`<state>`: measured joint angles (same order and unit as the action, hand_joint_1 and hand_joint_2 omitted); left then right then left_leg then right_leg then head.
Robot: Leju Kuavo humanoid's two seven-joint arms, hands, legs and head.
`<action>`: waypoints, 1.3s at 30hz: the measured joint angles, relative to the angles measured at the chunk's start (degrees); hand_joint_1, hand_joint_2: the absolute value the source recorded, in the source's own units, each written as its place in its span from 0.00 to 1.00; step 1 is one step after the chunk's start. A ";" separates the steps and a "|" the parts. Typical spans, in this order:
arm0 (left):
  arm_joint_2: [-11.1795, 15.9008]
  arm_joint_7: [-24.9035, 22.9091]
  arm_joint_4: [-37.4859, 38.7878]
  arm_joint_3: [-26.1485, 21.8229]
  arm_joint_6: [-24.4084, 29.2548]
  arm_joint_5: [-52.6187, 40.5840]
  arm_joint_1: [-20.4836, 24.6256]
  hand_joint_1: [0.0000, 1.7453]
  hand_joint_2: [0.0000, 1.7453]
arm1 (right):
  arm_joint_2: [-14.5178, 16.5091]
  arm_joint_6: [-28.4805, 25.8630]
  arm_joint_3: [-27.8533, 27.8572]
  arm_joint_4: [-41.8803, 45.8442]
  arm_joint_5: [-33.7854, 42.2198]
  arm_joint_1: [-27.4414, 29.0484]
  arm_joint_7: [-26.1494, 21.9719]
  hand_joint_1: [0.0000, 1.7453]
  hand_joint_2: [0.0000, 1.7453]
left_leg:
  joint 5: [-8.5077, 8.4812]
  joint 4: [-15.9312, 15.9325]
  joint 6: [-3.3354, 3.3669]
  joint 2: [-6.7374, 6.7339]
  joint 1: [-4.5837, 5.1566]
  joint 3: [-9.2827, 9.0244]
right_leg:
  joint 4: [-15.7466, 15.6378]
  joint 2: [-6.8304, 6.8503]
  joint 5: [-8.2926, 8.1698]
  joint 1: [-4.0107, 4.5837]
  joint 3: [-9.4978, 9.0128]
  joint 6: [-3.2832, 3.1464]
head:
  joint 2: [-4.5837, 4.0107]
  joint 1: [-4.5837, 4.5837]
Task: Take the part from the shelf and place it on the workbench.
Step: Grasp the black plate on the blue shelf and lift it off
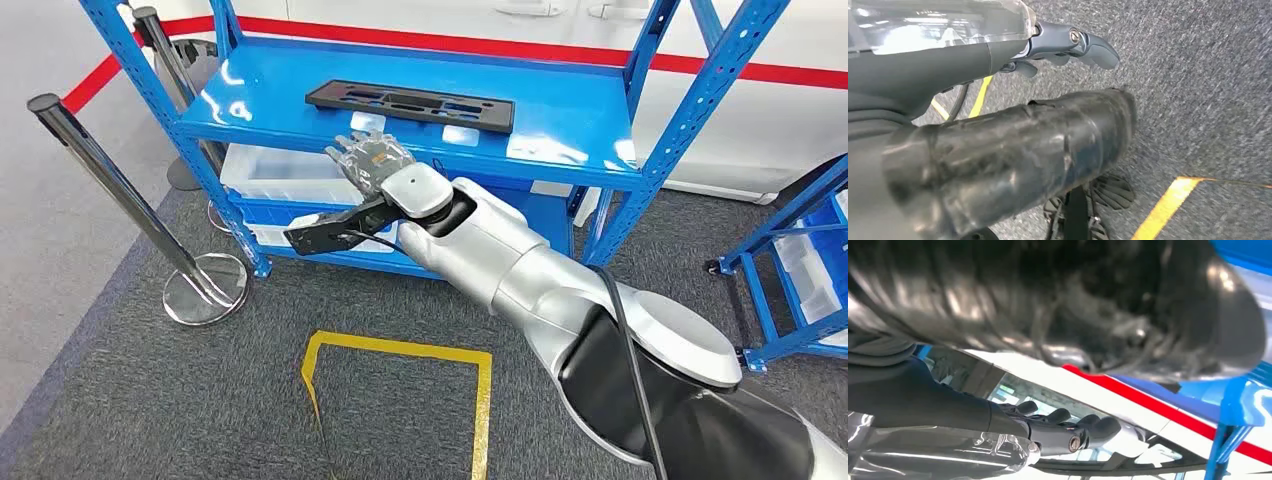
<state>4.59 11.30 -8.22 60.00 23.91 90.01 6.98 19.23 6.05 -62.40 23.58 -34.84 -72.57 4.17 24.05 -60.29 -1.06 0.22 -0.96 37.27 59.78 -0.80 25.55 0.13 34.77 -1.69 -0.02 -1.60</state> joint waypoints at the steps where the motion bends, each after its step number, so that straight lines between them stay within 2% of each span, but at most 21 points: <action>1: 0.00 0.00 0.00 0.00 0.00 0.00 0.02 0.00 0.00 | 0.00 -0.01 0.00 0.00 0.00 -0.03 0.00 0.00 0.00 | 0.33 0.02 0.06 0.01 0.04 -0.13 | -0.04 0.01 0.01 0.03 0.04 0.06 | 0.00 0.01; 4: 0.00 0.00 0.00 0.00 0.00 0.00 0.11 0.00 0.00 | 0.01 -0.02 0.00 0.04 0.01 -0.10 0.01 0.00 0.00 | 0.77 0.71 0.76 0.19 0.44 -0.66 | -0.09 0.00 -0.03 0.24 0.27 0.63 | 0.00 0.07; 6: -0.03 -0.09 0.00 0.00 -0.03 0.02 0.10 0.00 0.00 | 0.03 -0.06 0.00 0.15 0.12 -0.07 0.06 0.00 0.00 | 0.70 1.47 1.79 0.16 0.27 -1.39 | 8.69 0.15 3.89 0.07 4.75 1.63 | 0.00 0.22; 8: -0.07 -0.18 0.00 0.00 -0.09 0.04 0.08 0.00 0.00 | 0.04 -0.11 0.00 0.23 0.29 -0.03 0.15 0.00 0.00 | 0.86 1.85 2.46 0.09 -0.02 -2.08 | 16.59 0.33 6.43 -0.19 9.16 2.34 | 0.00 0.34; 9: -0.07 -0.18 0.00 0.00 -0.12 0.04 0.06 0.00 0.00 | 0.04 -0.14 0.00 0.25 0.35 -0.01 0.21 0.00 0.00 | 1.02 1.74 2.40 0.12 -0.03 -2.17 | 14.74 0.34 4.69 -0.23 8.54 2.26 | 0.00 0.35; 11: -0.09 -0.18 0.00 0.00 -0.15 0.04 0.05 0.00 0.00 | 0.04 -0.19 0.00 0.28 0.50 -0.07 0.28 0.00 0.00 | 1.37 1.57 2.13 0.19 -0.08 -2.43 | 6.64 0.35 0.52 -0.23 4.60 1.96 | 0.00 0.34; 12: -0.10 -0.18 0.00 0.00 -0.16 0.04 0.06 0.00 0.00 | 0.07 -0.21 0.00 0.30 0.57 -0.12 0.32 0.00 0.00 | 1.52 1.45 1.92 0.23 0.01 -2.44 | 3.14 0.34 -0.64 -0.18 2.85 1.80 | 0.00 0.36; 14: -0.11 -0.23 0.00 0.00 -0.16 0.04 0.06 0.00 0.00 | 0.14 -0.29 0.00 0.34 0.77 -0.18 0.39 0.00 0.00 | 1.59 1.52 1.37 0.28 0.13 -2.35 | 0.12 0.21 -0.93 0.05 1.35 1.43 | 0.00 0.30; 18: -0.18 -0.48 0.00 -0.02 -0.09 0.04 0.07 0.00 0.00 | 0.23 -0.37 0.00 0.45 1.14 -0.25 0.50 0.00 0.00 | 2.60 0.56 0.18 0.17 0.01 -2.02 | -0.66 0.04 -1.12 0.00 0.88 0.25 | 0.00 0.13; 21: -0.18 -0.16 0.00 -0.44 -0.18 -0.15 0.07 0.00 0.00 | 0.28 -0.35 0.00 0.48 1.38 -0.24 0.51 0.00 0.00 | 6.84 -8.63 -0.26 0.08 -0.02 2.44 | -0.90 0.09 -0.94 0.04 0.38 -0.48 | 0.00 -0.20; 23: -0.18 0.23 0.00 -0.74 -0.33 -0.47 -0.06 0.00 0.00 | 0.28 -0.35 0.00 0.48 1.59 -0.02 0.52 0.00 0.00 | 7.79 -13.71 -0.27 0.08 -0.01 5.44 | -0.83 0.05 -0.68 0.34 0.18 -0.80 | 0.00 -0.21; 24: -0.18 0.42 0.00 -0.78 -0.42 -0.55 -0.12 0.00 0.00 | 0.28 -0.35 0.00 0.48 1.70 0.05 0.54 0.00 0.00 | 6.75 -13.38 -0.12 0.08 0.03 5.62 | -0.81 0.00 -0.53 0.50 0.01 -0.89 | 0.00 -0.20; 25: -0.18 0.58 0.00 -0.84 -0.50 -0.52 -0.14 0.00 0.00 | 0.28 -0.35 0.00 0.48 1.81 0.06 0.54 0.00 0.00 | 4.77 -10.81 0.17 0.08 0.12 4.68 | -0.80 -0.05 -0.34 0.64 -0.24 -0.94 | 0.00 -0.20; 27: -0.13 0.87 0.02 -1.14 -0.55 -0.34 -0.12 0.00 0.00 | 0.28 -0.35 0.00 0.50 1.99 -0.04 0.55 0.00 0.00 | 0.94 -3.32 1.11 0.06 0.56 1.30 | -0.82 -0.09 0.10 0.88 -0.79 -0.88 | 0.00 -0.15; 28: -0.09 0.95 0.03 -1.32 -0.54 -0.24 -0.08 0.00 0.00 | 0.28 -0.35 0.00 0.52 2.06 -0.12 0.55 0.00 0.00 | 0.04 -0.33 1.51 0.05 0.84 -0.12 | -0.79 -0.09 0.29 0.94 -0.88 -0.77 | 0.00 -0.16; 30: -0.02 0.90 0.08 -1.59 -0.49 -0.07 -0.01 0.00 0.00 | 0.28 -0.35 0.00 0.57 2.17 -0.15 0.58 0.00 0.00 | 0.20 1.67 1.94 0.08 1.27 -1.18 | -0.82 -0.05 0.46 0.91 -0.82 -0.38 | 0.00 -0.16; 32: -0.07 0.68 0.08 -1.70 -0.44 -0.03 0.03 0.00 0.00 | 0.32 -0.37 0.00 0.63 2.24 -0.14 0.61 0.00 0.00 | 0.24 2.47 2.16 0.05 1.04 -1.65 | -0.78 -0.01 0.74 0.93 -0.88 0.20 | 0.00 -0.18; 34: -0.15 0.44 0.08 -1.75 -0.37 0.02 -0.04 0.00 0.00 | 0.37 -0.39 0.00 0.69 2.25 -0.34 0.64 0.00 0.00 | 0.27 3.18 2.51 -0.11 0.62 -2.47 | 1.75 0.09 2.24 0.89 0.14 0.96 | 0.00 -0.14; 37: -0.17 0.12 0.09 -1.79 -0.31 0.04 -0.06 0.00 0.00 | 0.33 -0.39 0.00 0.69 2.25 -0.29 0.72 0.00 0.00 | 0.74 3.27 2.96 -0.20 0.50 -3.06 | 12.27 0.21 6.22 0.15 5.98 1.93 | 0.00 -0.09; 38: -0.18 0.07 0.09 -1.81 -0.31 0.04 -0.06 0.00 0.00 | 0.30 -0.39 0.00 0.68 2.25 -0.13 0.73 0.00 0.00 | 0.99 3.18 2.97 -0.16 0.44 -3.22 | 14.60 0.23 6.40 -0.13 7.67 2.19 | 0.00 -0.08; 39: -0.19 0.03 0.09 -1.83 -0.31 0.04 -0.06 0.00 0.00 | 0.28 -0.39 0.00 0.68 2.25 0.00 0.74 0.00 0.00 | 1.28 3.05 2.89 -0.10 0.35 -3.45 | 14.91 0.26 5.48 -0.39 8.39 2.42 | 0.00 -0.09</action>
<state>4.40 11.33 -8.13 58.17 23.61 90.05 6.92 19.51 5.66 -62.40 24.26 -32.59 -72.57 4.91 25.34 -57.23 1.83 0.12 -0.61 33.82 74.69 -0.54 31.03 -0.26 43.15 0.73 -0.02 -1.68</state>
